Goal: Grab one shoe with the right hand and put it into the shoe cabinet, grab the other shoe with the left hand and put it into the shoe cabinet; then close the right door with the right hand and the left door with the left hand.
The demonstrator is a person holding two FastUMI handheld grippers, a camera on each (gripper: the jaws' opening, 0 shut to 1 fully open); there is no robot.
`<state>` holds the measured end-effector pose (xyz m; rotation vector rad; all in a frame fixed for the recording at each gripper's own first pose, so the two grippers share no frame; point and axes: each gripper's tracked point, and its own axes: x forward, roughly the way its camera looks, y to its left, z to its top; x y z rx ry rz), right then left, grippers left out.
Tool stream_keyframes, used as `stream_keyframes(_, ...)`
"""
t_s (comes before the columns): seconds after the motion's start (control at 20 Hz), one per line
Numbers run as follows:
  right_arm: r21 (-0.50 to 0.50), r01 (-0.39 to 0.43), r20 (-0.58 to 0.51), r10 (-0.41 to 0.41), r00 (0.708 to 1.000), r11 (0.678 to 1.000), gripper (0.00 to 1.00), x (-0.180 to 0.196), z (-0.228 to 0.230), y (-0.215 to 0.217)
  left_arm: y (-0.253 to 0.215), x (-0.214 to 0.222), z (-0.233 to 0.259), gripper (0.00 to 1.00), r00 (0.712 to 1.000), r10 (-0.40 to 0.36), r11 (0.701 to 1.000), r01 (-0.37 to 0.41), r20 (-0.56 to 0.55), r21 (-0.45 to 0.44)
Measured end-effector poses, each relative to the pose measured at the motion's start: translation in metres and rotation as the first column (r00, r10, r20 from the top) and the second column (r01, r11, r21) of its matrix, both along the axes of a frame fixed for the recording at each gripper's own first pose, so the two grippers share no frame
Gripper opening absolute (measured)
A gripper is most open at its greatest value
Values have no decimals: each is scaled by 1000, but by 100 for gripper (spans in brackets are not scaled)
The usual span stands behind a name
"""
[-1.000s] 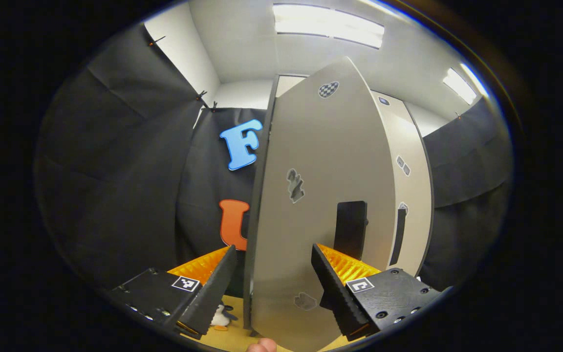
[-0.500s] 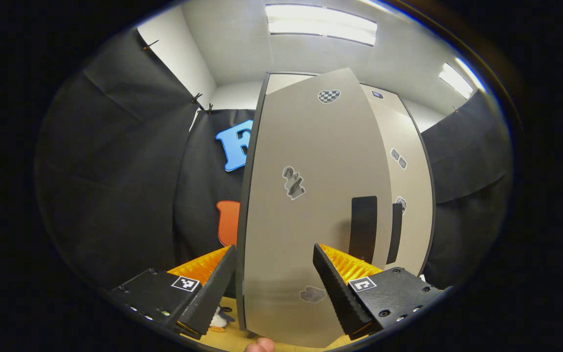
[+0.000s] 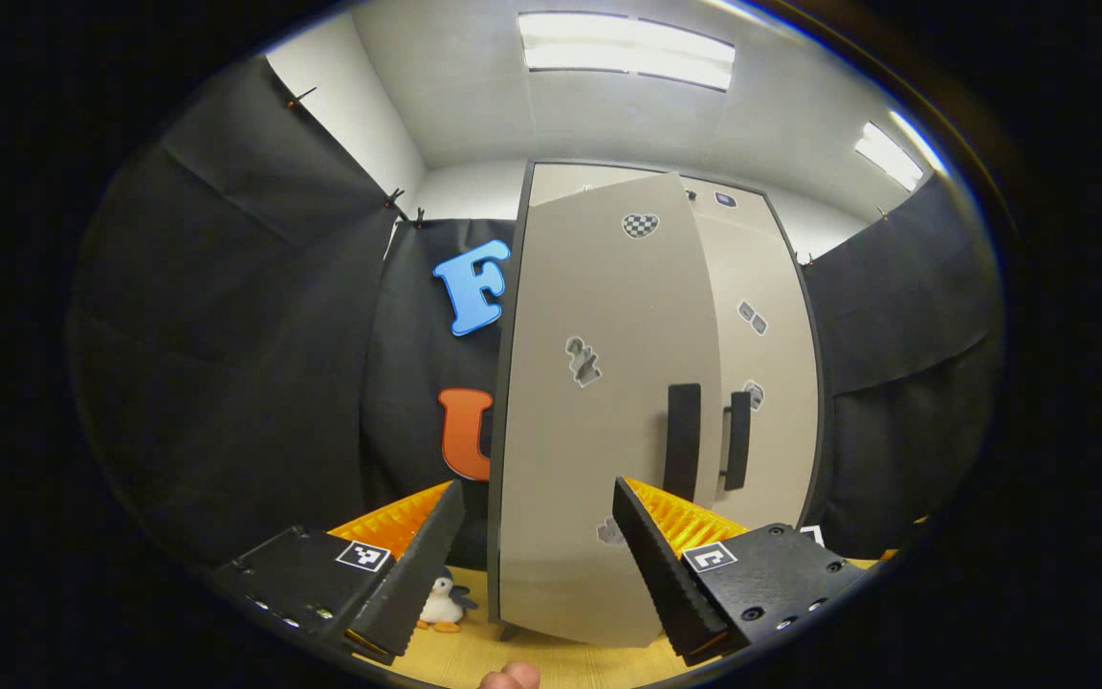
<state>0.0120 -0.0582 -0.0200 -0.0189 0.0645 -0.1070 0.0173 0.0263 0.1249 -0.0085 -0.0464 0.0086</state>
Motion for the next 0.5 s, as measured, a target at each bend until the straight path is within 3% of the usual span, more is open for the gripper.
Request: stream_keyframes(0.5,21,-28,-36,29,999,999,95,-10,-15,21,-57,-81,-102,95,993,-22,999,16,-115,-51)
